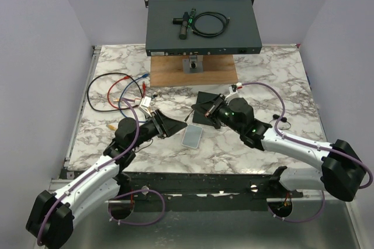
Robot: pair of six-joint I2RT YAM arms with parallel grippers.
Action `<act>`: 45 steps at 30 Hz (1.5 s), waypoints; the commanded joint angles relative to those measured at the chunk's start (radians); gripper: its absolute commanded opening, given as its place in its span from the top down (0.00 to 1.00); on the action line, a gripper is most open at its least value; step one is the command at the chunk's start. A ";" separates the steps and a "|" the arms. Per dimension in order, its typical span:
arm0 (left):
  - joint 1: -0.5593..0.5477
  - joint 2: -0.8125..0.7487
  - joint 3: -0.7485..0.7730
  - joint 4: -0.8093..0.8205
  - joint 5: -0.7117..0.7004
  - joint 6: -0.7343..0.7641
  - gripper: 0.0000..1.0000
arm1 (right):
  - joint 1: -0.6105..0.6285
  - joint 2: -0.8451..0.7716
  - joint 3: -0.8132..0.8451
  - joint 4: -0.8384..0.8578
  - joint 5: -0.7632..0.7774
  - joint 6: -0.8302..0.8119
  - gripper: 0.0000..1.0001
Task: Insert the plug into the switch port
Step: Pick up the connector from the center of the board.
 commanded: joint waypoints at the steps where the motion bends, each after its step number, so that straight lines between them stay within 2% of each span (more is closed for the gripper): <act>1: -0.008 0.014 0.025 0.045 0.021 -0.011 0.42 | 0.018 0.015 0.034 0.050 0.014 0.008 0.99; 15: -0.009 0.051 0.033 0.084 0.055 -0.026 0.67 | 0.034 0.026 0.038 0.050 0.027 0.001 0.99; 21: -0.008 0.055 0.034 0.082 0.054 -0.018 0.85 | 0.035 0.025 0.019 0.067 0.009 -0.002 0.99; 25: -0.008 0.065 0.035 0.088 0.055 -0.012 0.94 | 0.038 0.022 0.003 0.076 -0.002 -0.008 0.99; 26: -0.007 0.066 0.036 0.091 0.056 -0.011 1.00 | 0.039 0.022 0.001 0.073 -0.004 -0.009 0.99; 32: -0.008 0.068 0.039 0.101 0.068 -0.004 1.00 | 0.040 0.011 -0.015 0.063 -0.036 -0.060 0.99; 36: -0.008 0.062 0.060 0.065 0.099 0.019 1.00 | 0.040 -0.009 -0.003 -0.014 -0.046 -0.155 0.99; 43: -0.007 0.049 0.092 -0.045 0.142 0.069 1.00 | 0.040 -0.100 0.004 -0.187 -0.034 -0.333 0.84; 45: -0.006 0.058 0.102 -0.065 0.164 0.082 1.00 | 0.040 -0.123 0.009 -0.228 -0.046 -0.386 0.76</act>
